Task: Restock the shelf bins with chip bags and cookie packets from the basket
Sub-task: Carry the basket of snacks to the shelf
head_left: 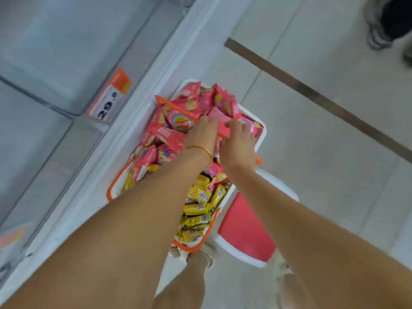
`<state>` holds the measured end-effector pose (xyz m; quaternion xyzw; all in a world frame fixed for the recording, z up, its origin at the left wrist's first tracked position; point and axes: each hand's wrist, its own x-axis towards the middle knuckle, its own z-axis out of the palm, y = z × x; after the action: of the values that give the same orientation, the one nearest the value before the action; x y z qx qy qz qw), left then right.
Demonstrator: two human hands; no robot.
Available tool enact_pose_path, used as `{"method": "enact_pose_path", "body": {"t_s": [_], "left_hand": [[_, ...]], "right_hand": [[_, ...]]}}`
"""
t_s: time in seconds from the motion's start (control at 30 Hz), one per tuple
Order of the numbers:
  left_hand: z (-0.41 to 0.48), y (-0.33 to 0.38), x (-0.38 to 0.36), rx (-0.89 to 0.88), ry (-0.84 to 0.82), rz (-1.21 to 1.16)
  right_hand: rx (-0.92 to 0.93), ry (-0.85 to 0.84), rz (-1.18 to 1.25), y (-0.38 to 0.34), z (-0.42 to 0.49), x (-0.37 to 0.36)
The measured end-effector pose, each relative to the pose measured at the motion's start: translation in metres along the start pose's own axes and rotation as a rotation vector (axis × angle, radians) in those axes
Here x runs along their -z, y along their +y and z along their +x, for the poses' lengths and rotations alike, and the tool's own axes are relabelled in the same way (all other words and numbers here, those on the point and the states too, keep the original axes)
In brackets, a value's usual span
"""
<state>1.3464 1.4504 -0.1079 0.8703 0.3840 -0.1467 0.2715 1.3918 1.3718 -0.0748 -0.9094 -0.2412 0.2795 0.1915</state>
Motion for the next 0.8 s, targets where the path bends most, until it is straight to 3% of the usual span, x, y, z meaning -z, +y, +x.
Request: {"method": "enact_pose_path", "body": {"t_s": [0.1,0.23,0.3,0.47,0.63,0.8], "left_hand": [[0.002,-0.006,0.001,-0.028,0.031,-0.155],[0.0,-0.012,0.002,-0.013,0.093,-0.316],[0.002,-0.013,-0.002,0.05,0.23,-0.3],[0.005,-0.011,-0.032,0.193,0.584,-0.309],[0.001,-0.022,-0.04,0.313,0.751,-0.303],[0.004,-0.048,-0.022,0.299,0.906,-0.276]], "right_hand": [[0.092,-0.069,-0.298,-0.01,0.028,-0.009],[0.267,-0.139,-0.344,0.002,0.062,-0.018],[0.411,-0.157,-0.339,0.008,0.08,-0.017],[0.508,-0.218,-0.421,0.024,0.129,0.003],[0.571,-0.09,-0.464,0.025,0.164,-0.001],[0.604,-0.006,-0.465,0.01,0.185,-0.014]]}}
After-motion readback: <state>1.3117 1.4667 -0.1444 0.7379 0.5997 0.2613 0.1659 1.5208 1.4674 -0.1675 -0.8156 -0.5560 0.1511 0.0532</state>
